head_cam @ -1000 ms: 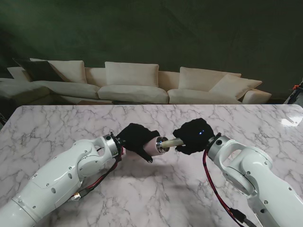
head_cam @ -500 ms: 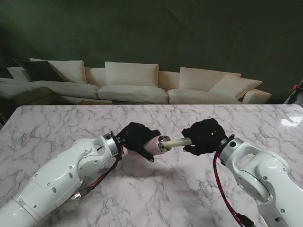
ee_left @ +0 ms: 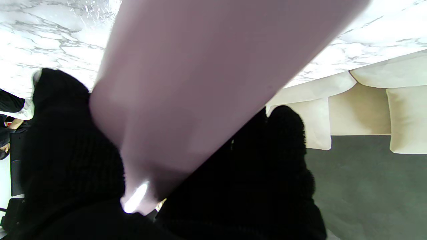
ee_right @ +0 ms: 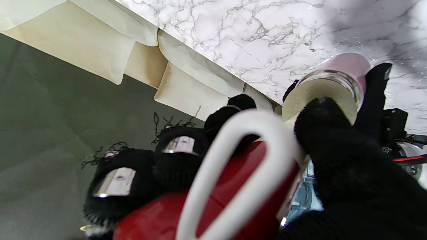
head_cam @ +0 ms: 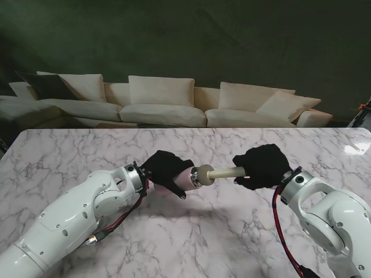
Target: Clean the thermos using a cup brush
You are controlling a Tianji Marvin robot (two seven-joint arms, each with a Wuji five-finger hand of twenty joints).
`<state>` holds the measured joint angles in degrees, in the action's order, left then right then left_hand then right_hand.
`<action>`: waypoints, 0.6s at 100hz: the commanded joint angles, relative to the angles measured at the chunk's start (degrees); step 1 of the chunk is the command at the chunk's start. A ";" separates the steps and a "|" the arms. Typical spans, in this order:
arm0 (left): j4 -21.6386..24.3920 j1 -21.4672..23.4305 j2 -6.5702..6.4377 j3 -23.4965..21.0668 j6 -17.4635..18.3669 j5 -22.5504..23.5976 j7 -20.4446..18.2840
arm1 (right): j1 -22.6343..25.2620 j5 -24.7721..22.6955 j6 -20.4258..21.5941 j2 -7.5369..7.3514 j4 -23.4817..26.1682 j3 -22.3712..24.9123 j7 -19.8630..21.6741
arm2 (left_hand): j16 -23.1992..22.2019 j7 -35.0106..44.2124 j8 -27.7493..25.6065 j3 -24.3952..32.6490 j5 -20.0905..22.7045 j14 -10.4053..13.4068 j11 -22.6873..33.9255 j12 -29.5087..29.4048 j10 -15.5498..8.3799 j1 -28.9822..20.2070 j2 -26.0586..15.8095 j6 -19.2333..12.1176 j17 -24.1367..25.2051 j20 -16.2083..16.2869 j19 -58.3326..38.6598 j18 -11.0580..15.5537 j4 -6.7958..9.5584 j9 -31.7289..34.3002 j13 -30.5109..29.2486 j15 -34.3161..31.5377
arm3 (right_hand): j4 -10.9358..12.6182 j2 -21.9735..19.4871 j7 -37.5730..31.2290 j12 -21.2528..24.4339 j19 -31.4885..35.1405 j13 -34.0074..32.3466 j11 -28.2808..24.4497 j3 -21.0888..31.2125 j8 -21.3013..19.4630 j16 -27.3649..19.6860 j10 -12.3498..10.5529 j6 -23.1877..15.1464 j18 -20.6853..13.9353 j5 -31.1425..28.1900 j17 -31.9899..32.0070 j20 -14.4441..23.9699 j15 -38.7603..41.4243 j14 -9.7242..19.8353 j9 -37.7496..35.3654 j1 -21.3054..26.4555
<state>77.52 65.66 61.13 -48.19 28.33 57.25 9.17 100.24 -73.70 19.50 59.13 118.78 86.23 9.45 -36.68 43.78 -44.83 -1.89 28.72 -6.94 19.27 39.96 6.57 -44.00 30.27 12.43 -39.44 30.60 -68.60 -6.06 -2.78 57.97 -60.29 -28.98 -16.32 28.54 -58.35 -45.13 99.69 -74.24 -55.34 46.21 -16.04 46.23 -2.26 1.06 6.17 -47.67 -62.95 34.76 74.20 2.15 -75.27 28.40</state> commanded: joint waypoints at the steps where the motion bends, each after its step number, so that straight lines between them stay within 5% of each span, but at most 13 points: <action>1: -0.76 0.30 -0.43 -0.39 0.11 0.59 -0.72 | 0.68 -0.02 -0.13 0.12 1.60 0.96 -0.95 | -3.54 5.93 -0.13 20.28 4.76 5.42 2.03 1.01 -1.37 -26.82 -12.58 -12.70 -1.47 0.96 -3.00 8.18 3.84 0.95 -5.46 -12.16 | 1.43 -2.65 -3.86 -1.92 20.29 -1.41 -17.14 6.31 -1.50 6.16 -5.00 -3.94 -1.31 -2.64 -5.97 3.36 25.58 7.38 -7.83 6.99; 34: 0.76 1.66 -0.49 -2.56 0.22 1.12 -0.40 | 7.40 -2.50 -2.74 0.80 4.39 6.88 -6.17 | -3.56 5.91 -0.06 20.19 4.53 5.35 1.90 1.11 -1.36 -26.90 -12.82 -12.57 -1.27 0.93 -2.85 8.04 3.78 0.68 -5.25 -12.06 | 1.36 -2.83 -3.16 -1.15 20.10 -1.32 -15.18 6.09 -1.20 5.85 -5.22 -4.07 -1.29 -2.75 -5.81 2.86 24.50 6.42 -7.73 6.80; 60: 3.57 3.51 -0.35 -5.29 0.22 0.82 -0.64 | 13.37 -4.85 -10.17 1.48 2.06 8.89 -12.62 | -3.58 5.81 -0.04 20.07 4.39 5.20 1.92 1.10 -1.30 -26.98 -12.89 -12.35 -1.08 0.93 -2.73 7.78 3.82 0.66 -5.07 -11.96 | 1.50 -4.15 -2.18 -0.03 18.97 -1.30 -12.26 4.78 -0.53 5.37 -4.77 -3.93 -0.47 -2.00 -5.56 1.75 22.73 4.73 -7.73 7.16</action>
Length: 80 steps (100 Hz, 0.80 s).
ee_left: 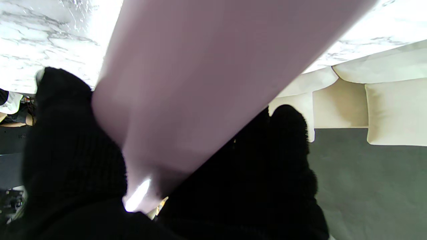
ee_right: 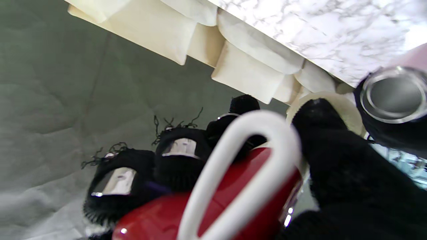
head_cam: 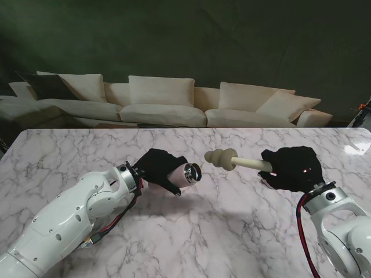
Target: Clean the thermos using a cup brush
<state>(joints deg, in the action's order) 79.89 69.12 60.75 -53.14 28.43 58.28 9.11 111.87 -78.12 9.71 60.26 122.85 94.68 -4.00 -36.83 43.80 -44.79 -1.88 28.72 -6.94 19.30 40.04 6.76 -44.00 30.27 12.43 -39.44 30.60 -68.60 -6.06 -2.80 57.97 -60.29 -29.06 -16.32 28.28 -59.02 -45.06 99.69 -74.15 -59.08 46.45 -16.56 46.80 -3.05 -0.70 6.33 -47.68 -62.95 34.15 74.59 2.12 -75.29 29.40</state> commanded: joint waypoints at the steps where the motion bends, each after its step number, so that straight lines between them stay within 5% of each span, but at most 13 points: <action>1: 1.31 0.11 0.03 -0.45 0.13 -0.20 -0.62 | 1.90 -0.43 -0.59 0.36 -2.25 0.46 0.62 | -3.44 5.78 -0.08 20.05 4.38 5.17 1.89 1.01 -1.47 -26.97 -12.88 -12.39 -1.07 0.93 -2.72 7.77 3.83 0.64 -5.06 -11.88 | 1.52 -3.91 -1.50 -0.08 18.96 -1.39 -8.49 4.54 0.01 4.80 -3.97 -2.17 -0.62 -1.99 -5.56 2.36 22.33 4.74 -7.71 6.19; 37: 3.15 1.67 0.15 -2.58 0.28 -0.91 -1.07 | 4.00 1.88 -9.50 0.62 -11.05 -3.38 -1.29 | -3.51 5.59 -0.15 19.98 4.40 5.04 1.93 0.96 -1.35 -26.87 -12.81 -12.05 -1.04 1.02 -2.83 7.58 4.03 0.64 -5.13 -11.98 | 1.89 -4.42 -1.16 0.60 17.23 -1.37 -5.85 3.10 0.99 3.94 -2.86 -2.36 1.17 -1.57 -5.19 1.37 20.50 3.10 -7.79 7.01; 48: 3.13 1.53 0.13 -2.59 0.39 -0.79 -1.06 | 2.70 -0.86 -13.43 0.33 -14.38 -6.04 -3.15 | -3.51 5.54 -0.20 20.08 4.42 4.98 1.93 0.94 -1.21 -26.96 -12.85 -12.02 -1.00 1.05 -2.86 7.52 4.10 0.60 -5.03 -11.95 | 1.91 -4.40 -1.09 0.86 16.55 -1.33 -5.00 2.80 1.16 3.61 -2.97 -3.00 1.68 -1.44 -5.10 0.99 19.93 2.69 -7.75 6.82; 80: 2.94 1.32 0.17 -2.58 0.32 -1.04 -1.16 | -3.10 0.89 -17.67 -0.09 -21.68 -12.84 -2.12 | -3.54 5.40 -0.49 20.16 4.34 4.96 2.04 1.03 -1.31 -27.00 -12.93 -12.05 -0.85 1.11 -2.95 7.48 4.07 0.52 -5.01 -11.98 | 1.97 -5.07 -0.55 1.69 15.05 -1.35 -2.30 2.10 2.09 2.56 -2.42 -3.22 2.43 -0.88 -4.88 0.07 17.82 1.79 -7.75 6.59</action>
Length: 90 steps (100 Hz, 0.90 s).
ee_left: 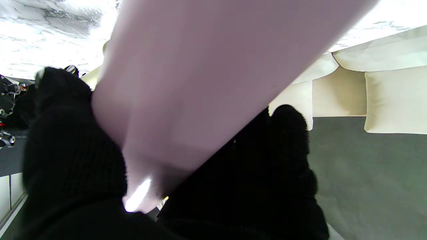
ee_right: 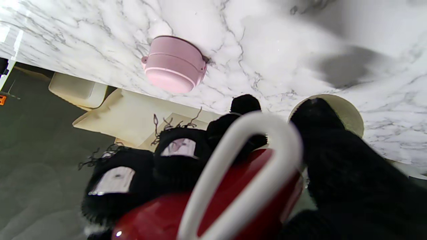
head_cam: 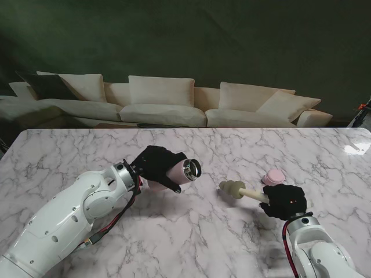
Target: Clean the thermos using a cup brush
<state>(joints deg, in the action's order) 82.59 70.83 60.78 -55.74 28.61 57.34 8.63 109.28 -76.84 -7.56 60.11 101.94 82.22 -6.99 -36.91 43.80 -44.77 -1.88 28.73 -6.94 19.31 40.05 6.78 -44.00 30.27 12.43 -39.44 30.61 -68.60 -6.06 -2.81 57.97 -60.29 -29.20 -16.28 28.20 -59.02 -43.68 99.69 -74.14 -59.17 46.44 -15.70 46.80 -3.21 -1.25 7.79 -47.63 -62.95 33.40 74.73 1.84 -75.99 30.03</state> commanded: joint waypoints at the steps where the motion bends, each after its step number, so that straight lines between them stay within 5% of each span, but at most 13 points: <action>1: 0.23 -0.39 0.13 0.01 0.14 -0.11 -0.70 | -0.66 -0.42 -0.47 0.04 -0.92 -0.53 0.97 | -3.45 5.40 -0.51 20.15 4.35 4.96 2.04 1.03 -1.32 -26.98 -12.92 -12.04 -0.87 1.10 -2.96 7.47 4.06 0.53 -5.01 -11.84 | 1.93 -5.02 -0.51 0.37 14.91 -1.33 -2.05 2.09 1.30 2.49 -2.22 -2.67 1.01 -0.93 -4.83 0.76 17.54 2.03 -7.02 5.94; 42: 0.11 -0.34 0.06 -0.18 0.11 -0.04 -0.93 | -3.00 -1.94 -1.80 -0.61 -3.63 -3.21 6.66 | -3.47 5.18 -0.65 20.14 4.40 4.91 2.10 1.00 -1.37 -26.98 -13.01 -11.98 -0.81 1.14 -3.10 7.39 4.08 0.43 -4.99 -11.85 | 2.22 -6.42 0.73 7.16 4.77 -1.31 10.60 -0.83 6.31 -5.97 0.31 -5.64 6.32 4.38 -1.22 -5.05 1.29 -2.34 -1.92 6.17; 57: 0.12 -0.36 0.06 -0.22 0.08 -0.10 -1.07 | -2.81 -4.10 -3.69 -0.74 -3.70 -3.74 8.59 | -3.48 5.13 -0.73 20.10 4.39 4.79 2.13 1.03 -1.36 -26.98 -13.11 -12.07 -0.68 1.14 -3.08 7.24 4.03 0.33 -4.93 -11.85 | 2.11 -4.72 6.53 10.41 2.33 -1.31 15.50 2.03 4.08 -13.17 0.69 -5.76 2.85 6.68 2.32 -5.62 -15.86 -3.40 5.77 -3.10; 67: 0.04 -0.39 0.07 -0.17 0.12 -0.11 -1.00 | -2.86 -4.71 -4.82 -0.77 -3.97 -4.22 9.46 | -3.49 5.13 -0.78 20.11 4.42 4.76 2.18 1.05 -1.46 -27.01 -13.10 -12.16 -0.67 1.14 -3.10 7.26 4.01 0.38 -4.92 -11.87 | 8.00 -6.41 15.12 12.51 -0.26 2.27 17.17 3.57 -6.20 -13.38 1.36 -4.70 1.31 7.86 7.69 -5.22 -26.71 -4.25 12.16 -12.36; 90: -0.08 -0.46 0.06 -0.03 0.12 -0.15 -1.02 | -3.60 -4.25 -10.25 -0.55 -5.07 -6.95 10.17 | -3.58 5.09 -0.87 20.03 4.48 4.93 2.01 0.92 -1.85 -26.80 -13.00 -12.41 -0.79 1.16 -3.20 7.29 3.97 0.46 -4.94 -12.02 | 8.10 -5.08 18.73 14.69 -8.84 12.84 18.24 -2.95 -6.94 -12.79 3.25 -3.30 3.47 13.14 19.46 -4.15 -31.97 -5.00 22.13 -18.83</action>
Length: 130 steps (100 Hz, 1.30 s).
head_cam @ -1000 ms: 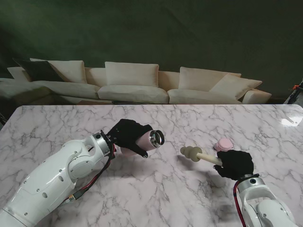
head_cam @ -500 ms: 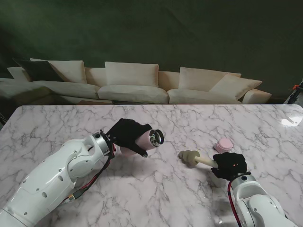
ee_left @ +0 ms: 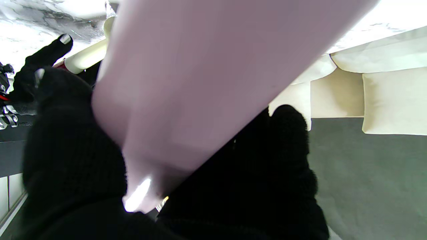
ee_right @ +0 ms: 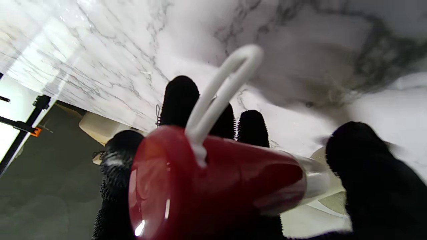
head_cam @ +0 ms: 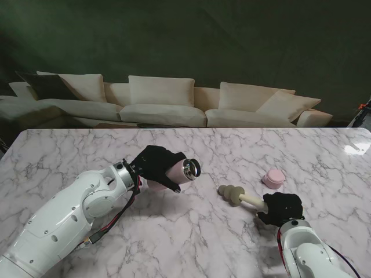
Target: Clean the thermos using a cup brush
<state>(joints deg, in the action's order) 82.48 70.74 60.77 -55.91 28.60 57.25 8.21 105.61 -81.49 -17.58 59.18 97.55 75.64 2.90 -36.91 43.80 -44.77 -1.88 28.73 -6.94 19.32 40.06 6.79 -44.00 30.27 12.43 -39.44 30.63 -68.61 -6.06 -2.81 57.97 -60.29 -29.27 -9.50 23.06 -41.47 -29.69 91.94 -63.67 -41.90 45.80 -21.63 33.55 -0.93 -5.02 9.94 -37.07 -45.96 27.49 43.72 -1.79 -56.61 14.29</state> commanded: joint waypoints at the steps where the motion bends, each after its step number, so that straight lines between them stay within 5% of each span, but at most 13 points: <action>1: 0.02 -0.38 0.08 0.14 0.13 -0.05 -0.60 | 0.07 0.40 -0.43 0.40 -0.68 -0.46 0.36 | -3.58 5.10 -0.88 20.04 4.48 4.93 2.00 0.91 -1.89 -26.81 -13.00 -12.42 -0.79 1.14 -3.19 7.29 3.98 0.46 -4.94 -11.97 | 1.39 -0.11 1.37 0.78 -1.48 2.91 1.00 -2.81 -1.02 0.42 0.97 0.49 1.31 2.96 2.96 1.89 -1.15 -1.33 3.24 -3.26; 24: -0.08 -0.44 0.07 0.32 0.05 0.02 -0.57 | 0.67 -0.54 -2.96 0.56 -0.34 -1.02 0.12 | -3.64 5.10 -1.02 20.04 4.50 4.86 2.00 1.02 -1.95 -26.71 -12.98 -12.51 -0.75 1.14 -3.22 7.21 3.94 0.50 -4.93 -12.07 | 2.37 -3.17 4.22 2.01 -7.81 16.16 0.82 -10.23 -1.26 -0.82 2.55 0.32 1.78 10.62 13.89 5.40 -2.41 -1.45 15.77 -7.20; 60: -0.21 -0.71 0.11 0.74 0.05 -0.18 -0.69 | 4.12 1.75 0.24 1.64 6.67 4.38 -9.17 | -3.73 5.00 -1.09 20.14 4.46 4.78 1.91 1.07 -1.97 -26.75 -13.07 -12.52 -0.63 1.21 -3.36 7.08 3.92 0.48 -4.83 -12.22 | 2.89 -4.34 3.37 2.56 -8.56 15.88 0.21 -10.02 -1.50 -1.40 2.81 -0.39 2.04 7.82 15.13 6.48 -1.61 -1.78 14.62 -4.96; 73: -0.34 -0.83 0.15 1.01 -0.07 -0.24 -0.53 | 3.80 1.84 2.55 1.77 8.48 6.83 -9.51 | -3.75 4.97 -1.13 20.13 4.47 4.78 1.90 1.09 -2.00 -26.70 -13.08 -12.57 -0.61 1.24 -3.42 7.06 3.89 0.47 -4.83 -12.24 | 3.14 -4.53 4.08 3.92 -13.75 17.96 2.32 -10.64 -1.36 -4.67 3.60 -0.67 4.91 8.11 17.88 5.46 -7.49 -2.33 17.69 -4.24; 78: -0.35 -0.86 0.16 1.06 -0.09 -0.26 -0.51 | 3.48 1.75 3.72 1.72 9.11 7.84 -8.46 | -3.77 4.97 -1.14 20.11 4.49 4.71 1.90 1.10 -2.01 -26.67 -13.03 -12.54 -0.62 1.25 -3.46 7.03 3.88 0.48 -4.81 -12.27 | 3.24 -4.44 4.67 5.92 -18.54 19.80 4.75 -10.63 -1.25 -8.09 4.50 -0.31 8.72 9.12 19.65 3.60 -13.59 -3.79 19.66 -3.84; 88: -0.33 -0.88 0.16 1.10 -0.12 -0.22 -0.50 | 2.64 3.93 7.52 1.56 10.57 9.95 -2.44 | -3.80 4.94 -1.15 20.16 4.50 4.57 1.89 1.11 -1.93 -26.72 -13.05 -12.51 -0.54 1.26 -3.51 6.96 3.89 0.47 -4.77 -12.33 | 3.38 -2.25 9.09 12.92 -27.28 27.82 13.47 -9.48 1.19 -17.79 5.79 0.07 13.50 16.19 24.72 -1.39 -28.64 -8.41 31.85 -2.85; 99: -0.27 -0.90 0.14 1.08 -0.08 -0.14 -0.51 | 0.59 5.28 9.52 1.29 10.14 10.78 1.48 | -3.82 4.92 -1.16 20.20 4.49 4.64 1.87 1.12 -2.03 -26.72 -13.08 -12.61 -0.50 1.27 -3.55 6.86 3.89 0.45 -4.74 -12.38 | 3.87 2.22 12.66 15.72 -31.30 35.00 18.20 -6.86 3.86 -23.03 5.38 0.48 15.49 24.86 28.86 -3.96 -34.39 -11.09 42.49 -1.30; 114: -0.41 -1.08 0.10 1.20 0.09 0.30 -0.18 | -4.04 5.41 14.80 0.75 3.50 10.81 -4.43 | -3.83 4.89 -1.27 20.13 4.31 4.55 1.80 1.14 -2.09 -26.66 -13.19 -12.65 -0.45 1.29 -3.66 6.83 3.83 0.30 -4.69 -12.42 | 3.91 6.61 11.09 15.21 -32.17 34.10 16.03 -9.12 4.82 -23.76 6.32 3.05 17.48 29.32 28.47 -5.77 -32.94 -10.18 43.50 2.79; 130: -0.49 -1.10 0.11 1.28 0.04 0.23 -0.16 | -7.76 4.85 16.92 0.12 -0.42 10.30 -2.94 | -3.84 4.83 -1.31 20.08 4.24 4.52 1.81 1.17 -2.16 -26.67 -13.23 -12.65 -0.32 1.31 -3.74 6.73 3.81 0.29 -4.65 -12.44 | 4.75 10.38 8.81 14.15 -32.59 32.66 12.98 -11.33 5.30 -22.14 7.39 2.20 14.87 28.98 28.15 -7.54 -30.31 -7.79 43.53 4.48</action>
<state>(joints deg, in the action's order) 81.93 69.99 60.78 -54.76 28.57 57.52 8.61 98.98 -76.59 0.08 59.82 98.01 86.13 -1.64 -36.92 43.80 -44.77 -1.88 28.73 -6.94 19.32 40.08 6.79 -44.00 30.27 12.43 -39.44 30.65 -68.68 -6.06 -2.81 57.97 -60.29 -29.36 -6.54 30.52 -31.52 -14.80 59.92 -30.48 -27.16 35.72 -17.73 10.78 4.88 -3.63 24.52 -8.67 -17.85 20.98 11.83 -10.35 -14.72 16.89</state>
